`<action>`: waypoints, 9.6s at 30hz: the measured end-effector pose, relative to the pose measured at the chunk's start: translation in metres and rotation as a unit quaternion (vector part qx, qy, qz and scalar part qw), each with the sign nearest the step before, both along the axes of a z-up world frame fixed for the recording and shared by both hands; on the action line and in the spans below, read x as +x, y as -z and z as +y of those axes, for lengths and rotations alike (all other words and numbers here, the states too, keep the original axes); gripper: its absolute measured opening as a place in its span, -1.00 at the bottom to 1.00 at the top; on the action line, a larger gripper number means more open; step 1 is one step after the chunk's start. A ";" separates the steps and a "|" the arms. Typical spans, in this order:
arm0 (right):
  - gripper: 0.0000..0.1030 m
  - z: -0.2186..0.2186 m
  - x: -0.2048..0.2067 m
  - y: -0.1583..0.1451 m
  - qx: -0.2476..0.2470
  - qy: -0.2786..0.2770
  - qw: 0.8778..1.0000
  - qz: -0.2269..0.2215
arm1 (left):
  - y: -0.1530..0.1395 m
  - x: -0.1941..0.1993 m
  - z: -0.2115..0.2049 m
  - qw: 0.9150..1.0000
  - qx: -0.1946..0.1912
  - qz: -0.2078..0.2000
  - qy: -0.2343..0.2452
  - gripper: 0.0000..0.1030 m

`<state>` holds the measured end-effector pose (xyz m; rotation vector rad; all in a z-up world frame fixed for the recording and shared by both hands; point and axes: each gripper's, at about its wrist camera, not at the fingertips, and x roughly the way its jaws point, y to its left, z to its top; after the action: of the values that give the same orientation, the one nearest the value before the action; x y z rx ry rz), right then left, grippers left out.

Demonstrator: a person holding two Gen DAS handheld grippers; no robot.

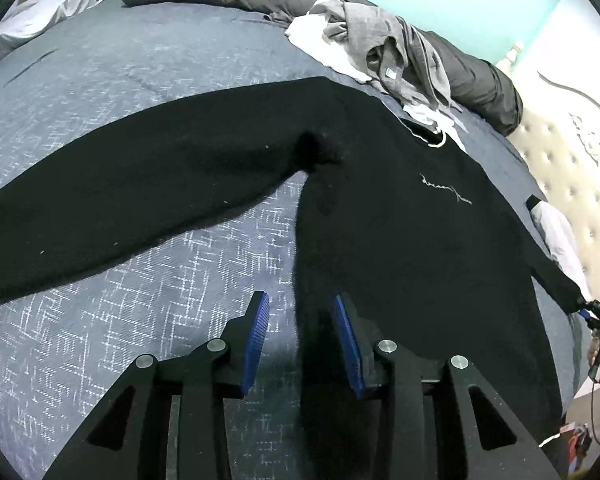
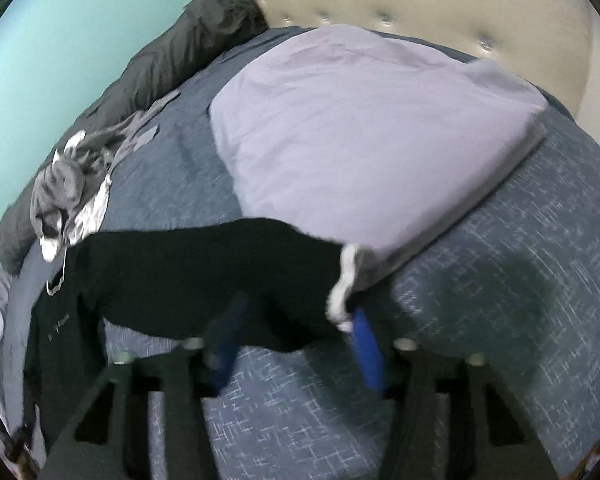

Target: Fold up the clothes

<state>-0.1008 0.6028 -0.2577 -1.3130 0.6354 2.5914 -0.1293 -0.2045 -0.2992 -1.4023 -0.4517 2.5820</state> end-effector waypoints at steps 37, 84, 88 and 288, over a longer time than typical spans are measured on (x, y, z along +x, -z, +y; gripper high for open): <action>-0.84 0.021 -0.092 -0.088 0.107 0.010 0.994 0.027 | 0.010 -0.003 -0.002 1.000 -0.015 -0.011 0.002 -0.27; -0.84 -0.359 -0.078 -0.241 0.013 -0.343 0.927 0.151 | -0.006 0.030 -0.038 1.000 -0.011 0.007 -0.023 -0.27; -0.83 -0.442 -0.055 -0.211 0.007 -0.423 0.898 0.120 | -0.008 0.034 -0.047 0.999 -0.003 0.008 -0.031 -0.27; -0.87 -0.362 -0.111 0.024 -0.092 -0.245 0.965 0.034 | 0.019 0.019 0.081 0.991 -0.045 -0.027 0.123 0.19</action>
<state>-0.2123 0.2409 -0.2814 -1.6178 0.6426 3.0391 -0.1100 -0.1237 -0.3187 -1.4587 -0.1574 2.3965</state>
